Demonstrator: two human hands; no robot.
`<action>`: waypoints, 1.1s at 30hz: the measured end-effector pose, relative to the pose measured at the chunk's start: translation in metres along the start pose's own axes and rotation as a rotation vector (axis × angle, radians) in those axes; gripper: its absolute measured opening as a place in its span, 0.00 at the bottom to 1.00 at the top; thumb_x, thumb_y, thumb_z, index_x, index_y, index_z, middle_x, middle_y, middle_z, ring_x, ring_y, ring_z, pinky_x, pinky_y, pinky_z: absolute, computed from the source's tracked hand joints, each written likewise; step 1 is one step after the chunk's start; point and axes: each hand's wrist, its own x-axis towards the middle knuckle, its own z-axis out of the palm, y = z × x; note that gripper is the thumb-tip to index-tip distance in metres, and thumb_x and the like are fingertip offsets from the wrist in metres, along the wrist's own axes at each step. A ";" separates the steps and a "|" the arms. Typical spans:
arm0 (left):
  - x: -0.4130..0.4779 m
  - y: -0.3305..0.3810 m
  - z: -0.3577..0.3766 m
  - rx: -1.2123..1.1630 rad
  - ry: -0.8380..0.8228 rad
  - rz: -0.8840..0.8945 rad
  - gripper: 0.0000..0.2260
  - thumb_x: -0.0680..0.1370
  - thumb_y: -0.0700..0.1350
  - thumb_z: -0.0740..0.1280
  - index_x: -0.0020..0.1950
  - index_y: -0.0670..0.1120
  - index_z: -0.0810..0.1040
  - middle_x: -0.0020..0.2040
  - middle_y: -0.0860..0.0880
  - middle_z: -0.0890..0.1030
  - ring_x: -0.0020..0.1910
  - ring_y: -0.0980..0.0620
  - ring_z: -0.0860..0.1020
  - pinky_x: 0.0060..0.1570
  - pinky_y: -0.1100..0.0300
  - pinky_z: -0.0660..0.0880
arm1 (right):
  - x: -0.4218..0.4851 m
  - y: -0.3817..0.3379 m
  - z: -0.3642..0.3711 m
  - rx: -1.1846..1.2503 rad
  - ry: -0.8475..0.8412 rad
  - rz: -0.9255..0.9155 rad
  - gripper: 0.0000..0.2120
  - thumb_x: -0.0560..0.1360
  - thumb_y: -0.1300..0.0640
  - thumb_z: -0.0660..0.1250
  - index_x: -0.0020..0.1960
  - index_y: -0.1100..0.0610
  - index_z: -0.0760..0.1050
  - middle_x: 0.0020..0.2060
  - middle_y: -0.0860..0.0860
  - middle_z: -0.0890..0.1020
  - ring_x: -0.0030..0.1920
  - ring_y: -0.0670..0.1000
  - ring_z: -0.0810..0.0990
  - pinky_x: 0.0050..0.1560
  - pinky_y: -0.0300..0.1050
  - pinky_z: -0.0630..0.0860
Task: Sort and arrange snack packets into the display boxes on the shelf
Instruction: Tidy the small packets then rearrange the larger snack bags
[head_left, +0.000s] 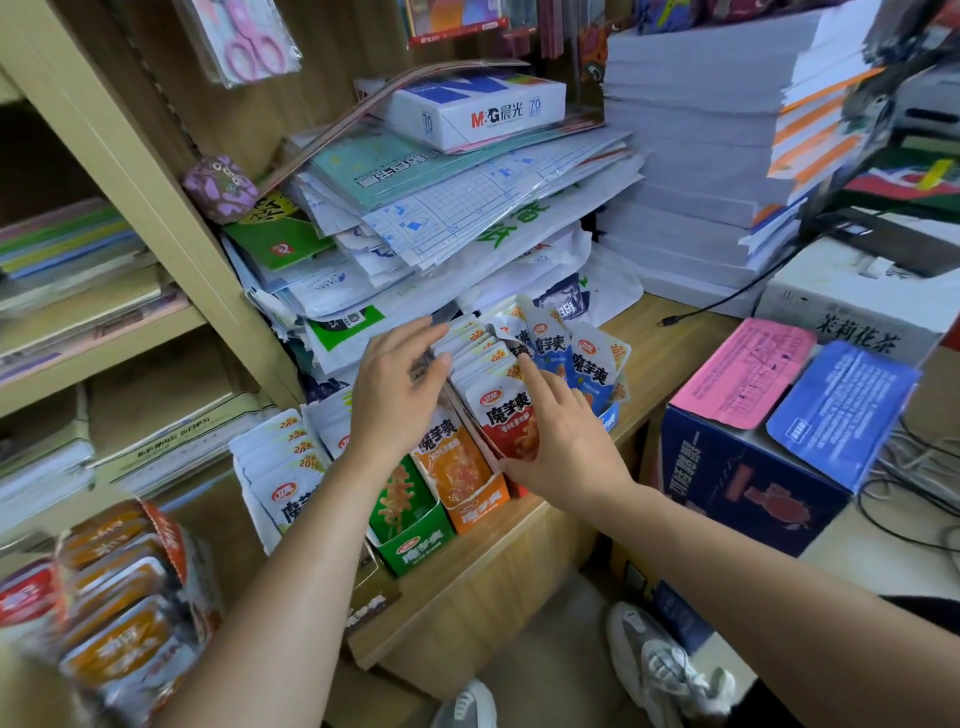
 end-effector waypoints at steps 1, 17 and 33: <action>0.002 -0.004 -0.001 0.029 -0.092 0.003 0.18 0.83 0.50 0.65 0.73 0.53 0.74 0.75 0.54 0.71 0.75 0.52 0.65 0.75 0.46 0.61 | -0.001 0.002 0.000 -0.026 -0.013 -0.007 0.55 0.70 0.45 0.77 0.81 0.50 0.42 0.77 0.49 0.61 0.71 0.55 0.65 0.67 0.54 0.71; -0.026 0.017 0.018 0.423 -0.276 0.182 0.23 0.85 0.54 0.57 0.80 0.58 0.59 0.81 0.57 0.56 0.81 0.52 0.53 0.78 0.50 0.49 | -0.004 0.010 -0.003 0.007 -0.016 -0.038 0.45 0.73 0.45 0.73 0.81 0.50 0.50 0.74 0.49 0.64 0.68 0.55 0.67 0.68 0.53 0.70; -0.009 0.064 0.037 0.098 0.064 0.071 0.11 0.78 0.46 0.72 0.60 0.52 0.84 0.59 0.56 0.82 0.60 0.55 0.76 0.64 0.57 0.68 | 0.029 0.082 -0.091 0.468 0.201 0.481 0.19 0.74 0.50 0.75 0.62 0.53 0.78 0.51 0.48 0.82 0.47 0.44 0.81 0.38 0.36 0.74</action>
